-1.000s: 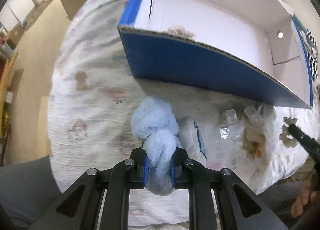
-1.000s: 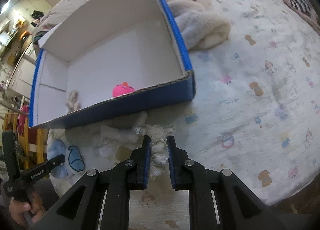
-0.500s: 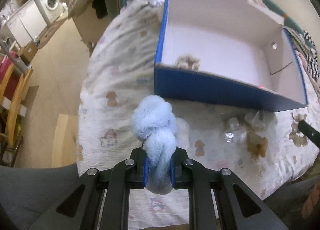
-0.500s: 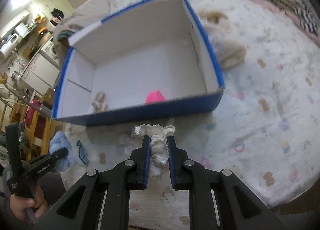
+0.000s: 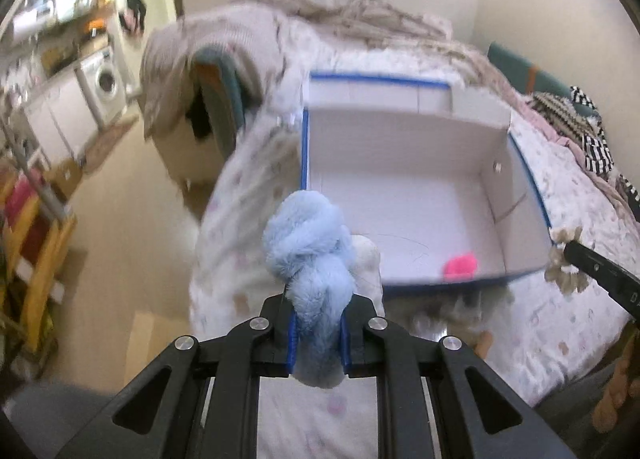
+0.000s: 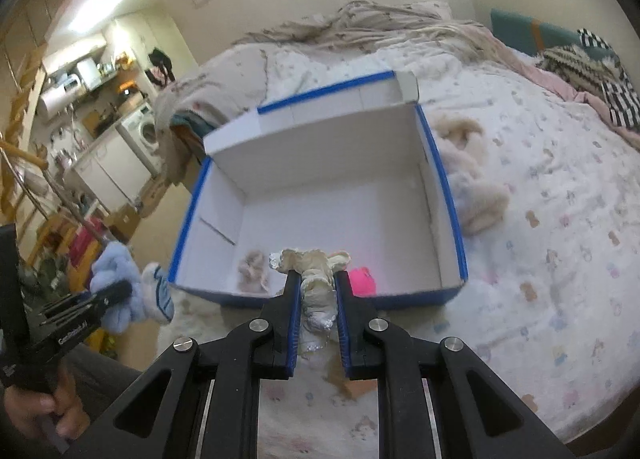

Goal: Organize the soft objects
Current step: 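Carry the blue sock and the white lace scrunchie over the box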

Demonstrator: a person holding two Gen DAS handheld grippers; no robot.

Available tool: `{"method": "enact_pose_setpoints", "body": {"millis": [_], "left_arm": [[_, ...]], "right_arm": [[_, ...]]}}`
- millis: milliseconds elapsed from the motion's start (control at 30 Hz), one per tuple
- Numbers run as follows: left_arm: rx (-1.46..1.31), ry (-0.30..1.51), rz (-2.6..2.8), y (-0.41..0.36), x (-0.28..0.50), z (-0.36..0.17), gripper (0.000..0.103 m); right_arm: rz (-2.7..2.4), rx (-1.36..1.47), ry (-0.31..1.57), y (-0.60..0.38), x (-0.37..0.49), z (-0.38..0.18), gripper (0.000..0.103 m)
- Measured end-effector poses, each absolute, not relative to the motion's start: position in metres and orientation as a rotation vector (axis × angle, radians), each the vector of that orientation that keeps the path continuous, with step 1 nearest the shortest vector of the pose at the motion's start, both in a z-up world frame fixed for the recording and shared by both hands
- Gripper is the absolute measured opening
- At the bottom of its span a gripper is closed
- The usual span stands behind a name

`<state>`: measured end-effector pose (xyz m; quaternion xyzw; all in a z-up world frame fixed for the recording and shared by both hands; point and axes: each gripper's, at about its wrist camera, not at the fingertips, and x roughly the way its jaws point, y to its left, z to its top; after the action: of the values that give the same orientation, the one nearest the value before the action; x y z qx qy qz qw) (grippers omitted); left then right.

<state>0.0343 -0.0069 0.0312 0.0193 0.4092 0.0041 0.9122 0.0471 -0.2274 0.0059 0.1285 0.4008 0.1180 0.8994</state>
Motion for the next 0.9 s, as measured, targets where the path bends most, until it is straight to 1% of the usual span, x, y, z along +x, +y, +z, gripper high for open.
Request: {"method": "enact_pose_setpoints", "body": {"millis": [100,233,367,633,800,900], "left_arm": [[0.088,0.785,0.008,-0.013,0.054,0.043,0.014],[0.089,0.765,-0.007,-0.021,0.086,0.054,0.014],[0.08,0.776,-0.011,-0.028,0.115,0.055,0.014],[0.071,0.816,-0.02,-0.043,0.16,0.033,0.014],[0.097,0.78,0.001,-0.045,0.167,0.017,0.014],[0.097,0.808,0.004,-0.046,0.176,0.005,0.014]], "right_arm": [[0.241,0.325,0.824,-0.236,0.057,0.013,0.018],[0.23,0.383,0.826,-0.249,0.075,0.019,0.018],[0.238,0.406,0.858,-0.254,0.101,0.019,0.018],[0.231,0.311,0.901,-0.246,0.147,0.002,0.018],[0.218,0.319,0.938,-0.247,0.158,-0.021,0.018],[0.212,0.302,0.958,-0.244,0.165,-0.031,0.018]]}}
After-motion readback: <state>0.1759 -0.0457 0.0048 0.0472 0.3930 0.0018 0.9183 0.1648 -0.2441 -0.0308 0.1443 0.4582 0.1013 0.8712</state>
